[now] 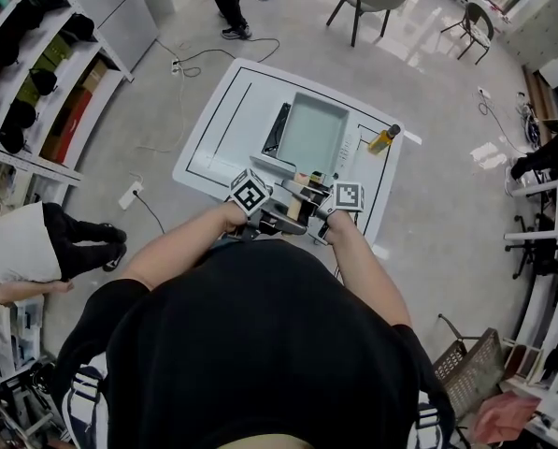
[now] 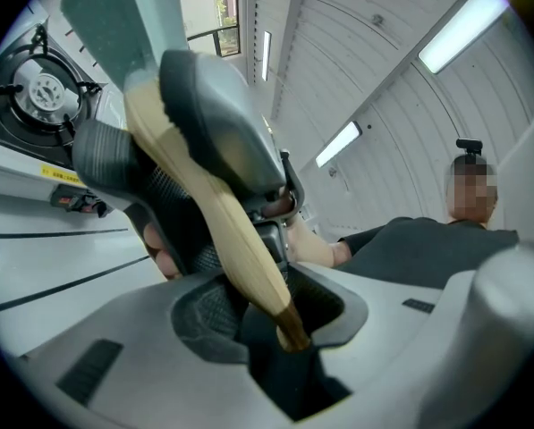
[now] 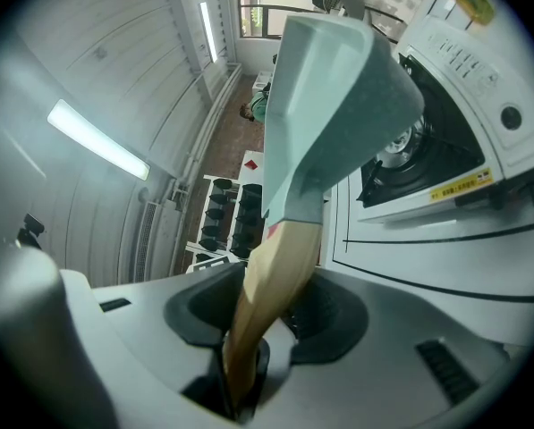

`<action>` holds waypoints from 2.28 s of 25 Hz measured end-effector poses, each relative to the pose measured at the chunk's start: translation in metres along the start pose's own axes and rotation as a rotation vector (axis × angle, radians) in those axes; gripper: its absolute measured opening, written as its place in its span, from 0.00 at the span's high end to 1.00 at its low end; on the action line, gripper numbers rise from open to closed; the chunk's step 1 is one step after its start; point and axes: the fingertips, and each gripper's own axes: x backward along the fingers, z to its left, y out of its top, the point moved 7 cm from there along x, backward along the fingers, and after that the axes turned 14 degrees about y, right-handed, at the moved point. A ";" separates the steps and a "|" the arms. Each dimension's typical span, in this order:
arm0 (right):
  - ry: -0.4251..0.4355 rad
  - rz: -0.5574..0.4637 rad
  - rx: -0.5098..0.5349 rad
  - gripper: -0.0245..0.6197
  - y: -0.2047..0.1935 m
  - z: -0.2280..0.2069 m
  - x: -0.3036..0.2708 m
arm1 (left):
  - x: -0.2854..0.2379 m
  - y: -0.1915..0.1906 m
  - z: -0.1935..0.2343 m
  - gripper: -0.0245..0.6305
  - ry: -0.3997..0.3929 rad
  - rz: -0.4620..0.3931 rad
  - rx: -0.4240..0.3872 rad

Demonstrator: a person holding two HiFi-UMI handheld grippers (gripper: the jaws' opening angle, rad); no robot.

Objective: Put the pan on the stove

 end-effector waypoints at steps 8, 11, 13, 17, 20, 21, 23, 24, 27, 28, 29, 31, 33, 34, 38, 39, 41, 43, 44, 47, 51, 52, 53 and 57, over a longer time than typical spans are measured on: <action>0.023 -0.015 0.042 0.72 0.024 -0.002 -0.017 | 0.017 0.019 0.014 0.75 -0.025 0.031 0.004; 0.003 -0.023 0.048 0.72 0.030 -0.006 -0.015 | 0.019 0.023 0.017 0.75 -0.031 0.040 0.005; -0.003 -0.041 0.024 0.72 0.033 -0.007 -0.017 | 0.022 0.027 0.022 0.76 -0.030 0.045 0.004; -0.008 -0.059 0.012 0.72 0.041 -0.011 -0.023 | 0.029 0.035 0.029 0.75 -0.031 0.059 0.005; -0.020 -0.058 0.021 0.72 0.047 -0.013 -0.026 | 0.034 0.039 0.030 0.75 -0.040 0.059 0.005; -0.022 -0.055 0.032 0.72 0.049 -0.013 -0.026 | 0.035 0.041 0.030 0.76 -0.042 0.058 0.005; -0.022 -0.055 0.041 0.72 0.053 -0.012 -0.027 | 0.036 0.044 0.031 0.76 -0.044 0.058 0.005; -0.021 -0.059 0.033 0.72 0.054 -0.011 -0.028 | 0.037 0.046 0.031 0.76 -0.044 0.058 0.004; -0.025 -0.080 -0.009 0.72 0.053 -0.012 -0.030 | 0.039 0.047 0.033 0.75 -0.046 0.064 0.003; -0.026 -0.080 -0.008 0.72 0.053 -0.014 -0.030 | 0.039 0.047 0.034 0.76 -0.045 0.066 0.002; -0.025 -0.077 0.000 0.72 0.054 -0.014 -0.030 | 0.039 0.047 0.034 0.75 -0.047 0.067 0.002; -0.021 -0.071 0.022 0.72 0.057 -0.016 -0.030 | 0.039 0.048 0.034 0.75 -0.052 0.066 0.002; -0.014 -0.074 0.019 0.72 0.057 -0.016 -0.032 | 0.041 0.049 0.035 0.75 -0.054 0.067 0.003; -0.014 -0.077 0.012 0.72 0.058 -0.016 -0.033 | 0.041 0.049 0.037 0.76 -0.053 0.068 0.005; -0.024 -0.088 -0.026 0.72 0.057 -0.015 -0.035 | 0.042 0.050 0.042 0.76 -0.050 0.066 0.013; -0.022 -0.086 -0.028 0.72 0.057 -0.015 -0.036 | 0.041 0.049 0.044 0.75 -0.050 0.067 0.017; -0.025 -0.081 -0.017 0.72 0.058 -0.019 -0.035 | 0.040 0.048 0.045 0.75 -0.053 0.069 0.023; -0.037 -0.086 -0.021 0.72 0.058 -0.026 -0.032 | 0.040 0.048 0.049 0.75 -0.055 0.069 0.030; -0.043 -0.093 -0.032 0.72 0.058 -0.029 -0.030 | 0.040 0.047 0.051 0.75 -0.055 0.068 0.033; -0.042 -0.097 -0.055 0.72 0.058 -0.032 -0.029 | 0.038 0.046 0.057 0.75 -0.053 0.071 0.046; -0.048 -0.096 -0.070 0.72 0.058 -0.039 -0.029 | 0.037 0.045 0.063 0.75 -0.051 0.076 0.058; -0.051 -0.095 -0.072 0.72 0.058 -0.041 -0.029 | 0.037 0.044 0.066 0.75 -0.046 0.076 0.059; -0.059 -0.094 -0.070 0.72 0.058 -0.045 -0.027 | 0.037 0.044 0.068 0.75 -0.044 0.077 0.062; -0.064 -0.084 -0.065 0.72 0.058 -0.057 -0.025 | 0.036 0.041 0.070 0.75 -0.050 0.078 0.076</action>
